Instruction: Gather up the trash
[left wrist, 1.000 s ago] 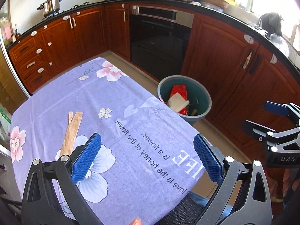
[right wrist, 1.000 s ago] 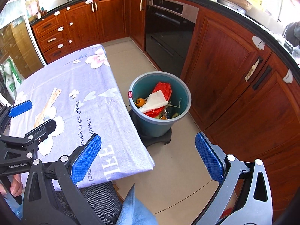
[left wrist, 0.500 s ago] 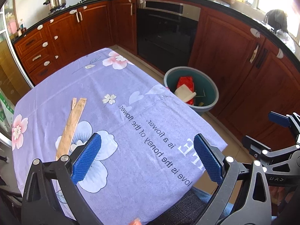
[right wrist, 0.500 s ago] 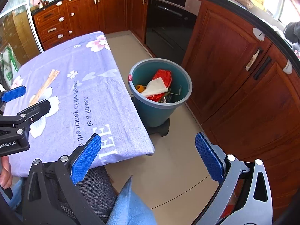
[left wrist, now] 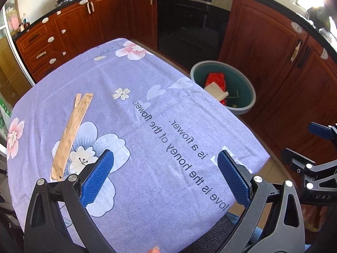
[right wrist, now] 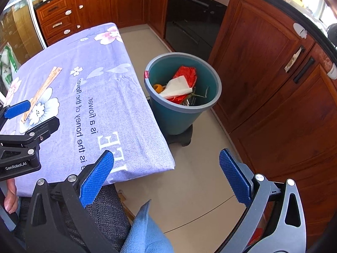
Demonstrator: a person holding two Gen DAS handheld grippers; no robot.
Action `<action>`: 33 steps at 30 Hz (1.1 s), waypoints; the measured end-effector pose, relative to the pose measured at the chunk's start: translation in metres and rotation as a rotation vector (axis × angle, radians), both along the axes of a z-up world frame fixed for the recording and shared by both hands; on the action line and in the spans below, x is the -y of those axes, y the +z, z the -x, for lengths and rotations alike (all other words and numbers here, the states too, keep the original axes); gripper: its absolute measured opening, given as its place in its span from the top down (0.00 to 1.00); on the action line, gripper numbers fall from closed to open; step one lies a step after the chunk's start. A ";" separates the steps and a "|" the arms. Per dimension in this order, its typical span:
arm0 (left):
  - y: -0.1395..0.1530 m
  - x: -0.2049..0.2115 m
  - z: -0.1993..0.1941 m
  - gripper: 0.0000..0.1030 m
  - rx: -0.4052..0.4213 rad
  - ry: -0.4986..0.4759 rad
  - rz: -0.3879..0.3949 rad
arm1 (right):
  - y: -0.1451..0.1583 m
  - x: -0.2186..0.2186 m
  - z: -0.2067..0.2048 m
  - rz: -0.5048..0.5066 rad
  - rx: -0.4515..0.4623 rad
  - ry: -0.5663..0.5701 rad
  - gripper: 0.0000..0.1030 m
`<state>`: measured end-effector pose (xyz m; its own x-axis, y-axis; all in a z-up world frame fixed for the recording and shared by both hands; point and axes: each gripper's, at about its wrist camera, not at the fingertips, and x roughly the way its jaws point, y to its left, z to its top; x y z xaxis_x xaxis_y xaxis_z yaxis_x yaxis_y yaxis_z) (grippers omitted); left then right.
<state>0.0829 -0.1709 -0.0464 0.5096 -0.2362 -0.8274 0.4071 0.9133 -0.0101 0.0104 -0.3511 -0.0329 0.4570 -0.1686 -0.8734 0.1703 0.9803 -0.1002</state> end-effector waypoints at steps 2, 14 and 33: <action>-0.002 0.000 -0.001 0.04 0.000 0.003 -0.004 | -0.002 0.002 -0.002 -0.002 -0.008 -0.005 0.06; -0.004 0.002 -0.004 0.04 0.001 0.005 -0.010 | -0.007 0.005 -0.004 -0.014 -0.017 -0.016 0.06; 0.003 0.005 -0.002 0.04 0.014 0.005 -0.017 | -0.001 0.007 -0.004 -0.021 -0.007 -0.023 0.07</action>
<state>0.0851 -0.1759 -0.0434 0.5222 -0.2193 -0.8241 0.4023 0.9154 0.0113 0.0139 -0.3585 -0.0338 0.4467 -0.1606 -0.8802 0.1924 0.9780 -0.0809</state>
